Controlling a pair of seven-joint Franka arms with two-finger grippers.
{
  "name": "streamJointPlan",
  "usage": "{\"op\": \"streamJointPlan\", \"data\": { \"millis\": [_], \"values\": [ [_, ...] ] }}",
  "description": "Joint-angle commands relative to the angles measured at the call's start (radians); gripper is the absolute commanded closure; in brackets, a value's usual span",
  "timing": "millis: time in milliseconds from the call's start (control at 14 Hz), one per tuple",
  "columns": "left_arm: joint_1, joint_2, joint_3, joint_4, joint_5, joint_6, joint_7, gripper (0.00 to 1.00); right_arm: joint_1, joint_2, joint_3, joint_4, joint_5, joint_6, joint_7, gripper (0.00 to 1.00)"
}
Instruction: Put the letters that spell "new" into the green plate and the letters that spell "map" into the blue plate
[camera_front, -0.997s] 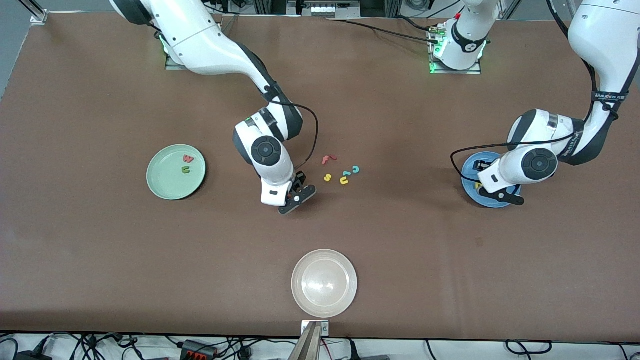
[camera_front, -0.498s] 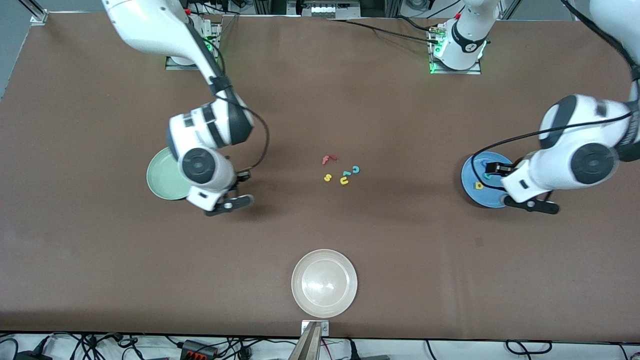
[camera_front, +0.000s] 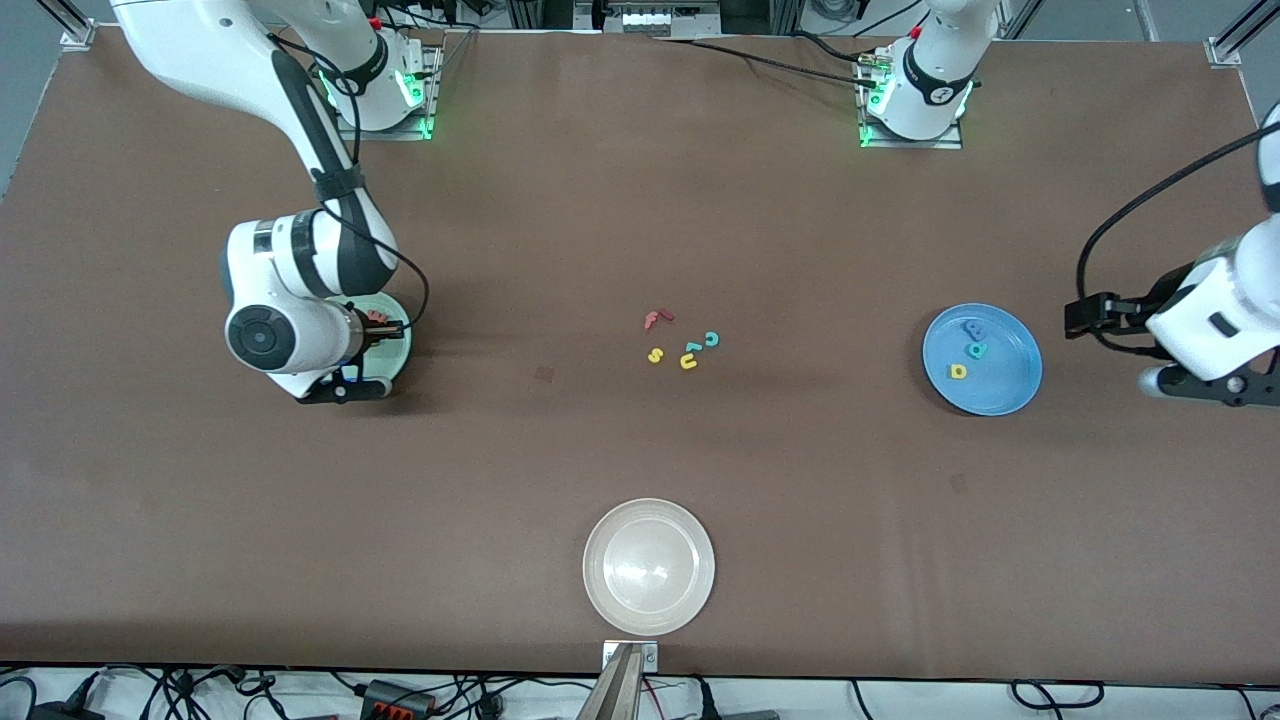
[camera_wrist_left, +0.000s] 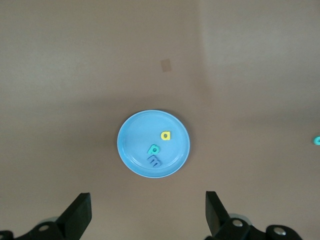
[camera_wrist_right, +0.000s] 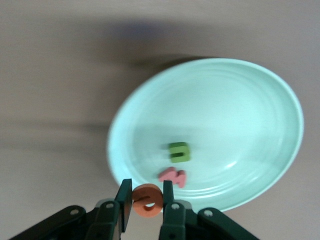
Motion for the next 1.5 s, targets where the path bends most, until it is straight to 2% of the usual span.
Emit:
{"op": "streamJointPlan", "data": {
  "millis": [0,142,214,285,427,498,641,712,783,854,1139,1282,1424],
  "values": [
    [-0.077,-0.078,0.180,0.018,-0.174,-0.017,0.002,0.00,-0.077,-0.013,0.016,-0.029,-0.009,0.017,-0.027,1.00],
    [-0.211,-0.147,0.412,0.006,-0.302,-0.012,0.008,0.00,-0.095,0.017,0.016,-0.030,-0.007,0.045,-0.027,1.00],
    [-0.271,-0.190,0.490,-0.041,-0.324,-0.003,0.008,0.00,-0.106,0.033,0.016,-0.030,-0.007,0.063,-0.028,1.00],
    [-0.339,-0.244,0.558,-0.104,-0.321,0.049,0.008,0.00,-0.121,0.040,0.016,-0.030,-0.009,0.077,-0.033,1.00],
    [-0.487,-0.380,0.711,-0.311,-0.322,0.190,0.017,0.00,-0.131,0.048,0.016,-0.030,-0.009,0.086,-0.051,1.00],
    [-0.526,-0.425,0.744,-0.388,-0.322,0.246,0.059,0.00,-0.131,0.050,0.016,-0.030,-0.007,0.090,-0.051,1.00],
    [-0.546,-0.454,0.764,-0.457,-0.329,0.287,0.152,0.00,-0.143,0.059,0.016,-0.030,-0.009,0.100,-0.059,1.00],
    [-0.549,-0.457,0.778,-0.462,-0.341,0.287,0.152,0.00,-0.152,0.062,0.016,-0.029,-0.007,0.100,-0.060,0.91],
    [-0.559,-0.463,0.795,-0.468,-0.353,0.287,0.152,0.00,-0.152,0.059,0.016,-0.021,0.000,0.097,-0.054,0.35],
    [-0.568,-0.463,0.796,-0.468,-0.355,0.287,0.150,0.00,-0.152,0.045,0.016,-0.012,0.000,0.088,-0.045,0.00],
    [-0.580,-0.456,0.804,-0.457,-0.392,0.279,0.088,0.00,-0.154,-0.065,0.013,0.054,0.003,-0.022,-0.033,0.00],
    [-0.582,-0.450,0.815,-0.451,-0.390,0.279,0.100,0.00,-0.154,-0.110,-0.004,0.130,0.002,-0.112,-0.021,0.00],
    [-0.583,-0.448,0.815,-0.447,-0.378,0.279,0.098,0.00,-0.155,-0.120,-0.030,0.251,0.005,-0.250,-0.018,0.00]
  ]
}}
